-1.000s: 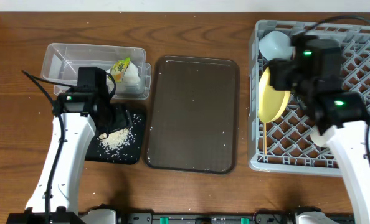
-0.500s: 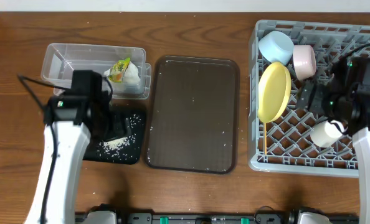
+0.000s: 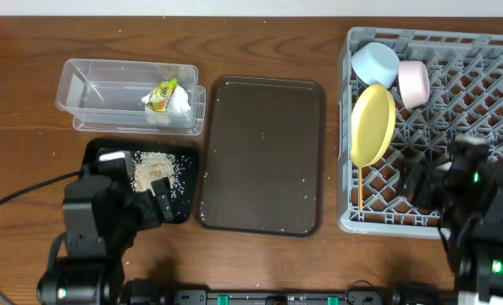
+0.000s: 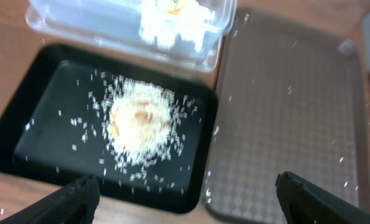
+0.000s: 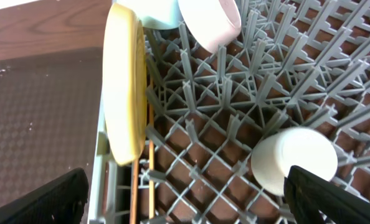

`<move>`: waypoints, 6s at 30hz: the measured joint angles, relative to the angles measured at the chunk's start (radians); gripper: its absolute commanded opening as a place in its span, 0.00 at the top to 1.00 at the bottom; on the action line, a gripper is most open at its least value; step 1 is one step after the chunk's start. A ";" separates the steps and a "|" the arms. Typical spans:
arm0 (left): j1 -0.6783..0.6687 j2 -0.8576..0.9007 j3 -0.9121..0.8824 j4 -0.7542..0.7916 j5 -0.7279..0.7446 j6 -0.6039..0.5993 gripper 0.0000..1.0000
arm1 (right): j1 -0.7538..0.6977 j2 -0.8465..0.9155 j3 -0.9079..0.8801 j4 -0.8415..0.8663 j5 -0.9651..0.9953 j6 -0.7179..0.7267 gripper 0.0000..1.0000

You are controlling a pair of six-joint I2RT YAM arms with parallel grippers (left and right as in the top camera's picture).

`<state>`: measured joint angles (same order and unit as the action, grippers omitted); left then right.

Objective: Sort waste into correct bins and load items into the dishwasher rack

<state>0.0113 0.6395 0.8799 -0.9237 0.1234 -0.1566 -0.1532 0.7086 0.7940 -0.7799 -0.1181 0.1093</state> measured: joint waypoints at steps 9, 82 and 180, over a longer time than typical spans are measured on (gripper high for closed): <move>0.000 -0.036 -0.003 0.000 0.000 0.000 0.06 | 0.000 -0.095 -0.053 -0.114 -0.002 -0.002 0.01; 0.000 -0.036 -0.006 0.000 0.000 0.000 0.05 | 0.178 -0.696 -0.787 0.717 0.020 -0.027 0.01; 0.000 -0.629 -0.867 0.903 -0.074 0.005 0.04 | 0.178 -0.697 -0.787 0.716 0.021 -0.027 0.01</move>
<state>0.0113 0.0101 0.0128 -0.0204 0.0490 -0.1513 0.0246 0.0120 0.0071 -0.0635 -0.0971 0.0818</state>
